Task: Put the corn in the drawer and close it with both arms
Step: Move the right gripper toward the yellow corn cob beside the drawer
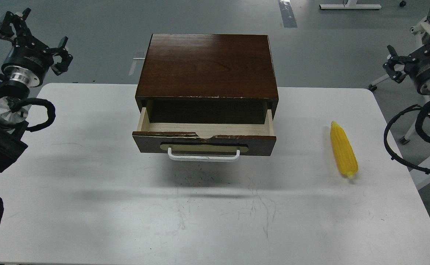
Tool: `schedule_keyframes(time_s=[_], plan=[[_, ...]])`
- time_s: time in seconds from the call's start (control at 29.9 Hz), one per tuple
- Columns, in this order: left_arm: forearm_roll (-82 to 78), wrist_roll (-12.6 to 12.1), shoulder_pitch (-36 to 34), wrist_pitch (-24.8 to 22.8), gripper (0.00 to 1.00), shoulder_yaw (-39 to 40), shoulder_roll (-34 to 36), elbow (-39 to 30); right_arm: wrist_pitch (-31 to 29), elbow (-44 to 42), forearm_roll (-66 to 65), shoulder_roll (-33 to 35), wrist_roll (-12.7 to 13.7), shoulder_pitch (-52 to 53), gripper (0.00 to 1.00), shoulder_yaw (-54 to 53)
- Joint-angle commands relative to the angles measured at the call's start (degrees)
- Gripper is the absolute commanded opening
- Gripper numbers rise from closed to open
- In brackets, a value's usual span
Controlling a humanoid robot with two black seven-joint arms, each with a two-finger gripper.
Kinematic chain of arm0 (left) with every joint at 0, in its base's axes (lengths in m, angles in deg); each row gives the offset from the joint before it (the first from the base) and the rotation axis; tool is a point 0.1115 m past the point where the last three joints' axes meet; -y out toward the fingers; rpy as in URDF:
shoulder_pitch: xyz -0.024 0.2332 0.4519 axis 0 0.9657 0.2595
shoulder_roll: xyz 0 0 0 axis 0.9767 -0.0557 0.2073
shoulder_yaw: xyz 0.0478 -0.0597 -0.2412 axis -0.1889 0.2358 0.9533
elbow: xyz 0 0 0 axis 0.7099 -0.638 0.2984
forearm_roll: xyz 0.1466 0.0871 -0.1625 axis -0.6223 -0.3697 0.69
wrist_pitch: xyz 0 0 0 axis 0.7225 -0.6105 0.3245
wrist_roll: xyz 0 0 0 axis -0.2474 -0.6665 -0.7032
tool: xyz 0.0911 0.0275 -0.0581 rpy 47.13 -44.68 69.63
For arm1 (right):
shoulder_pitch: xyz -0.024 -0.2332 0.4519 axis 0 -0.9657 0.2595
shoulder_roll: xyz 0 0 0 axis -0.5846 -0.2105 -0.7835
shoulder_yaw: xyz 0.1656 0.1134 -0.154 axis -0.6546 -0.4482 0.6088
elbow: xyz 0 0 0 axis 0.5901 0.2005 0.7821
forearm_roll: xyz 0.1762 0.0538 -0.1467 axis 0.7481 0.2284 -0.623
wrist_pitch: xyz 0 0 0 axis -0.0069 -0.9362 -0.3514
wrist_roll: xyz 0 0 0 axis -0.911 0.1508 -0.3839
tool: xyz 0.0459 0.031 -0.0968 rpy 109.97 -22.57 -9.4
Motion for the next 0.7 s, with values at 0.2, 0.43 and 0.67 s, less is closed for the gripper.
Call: schedule_keyframes(time_s=[0.2, 0.43, 0.67], plan=[[-0.67, 0.0, 0.24, 0.0, 0.98, -0.08, -0.26, 0.0, 0.0, 0.61, 0.0, 0.0, 0.04, 0.36, 1.0, 0.12], [-0.76, -0.08, 1.47, 0.0, 0.98, -0.08, 0.62, 0.0, 0.0, 0.97, -0.61, 4.04, 1.27, 3.52, 1.0, 5.12], [-0.67, -0.08, 2.35, 0.0, 0.98, -0.08, 1.41, 0.0, 0.0, 4.4, -6.59, 11.52, 1.01, 12.23, 1.0, 16.2]])
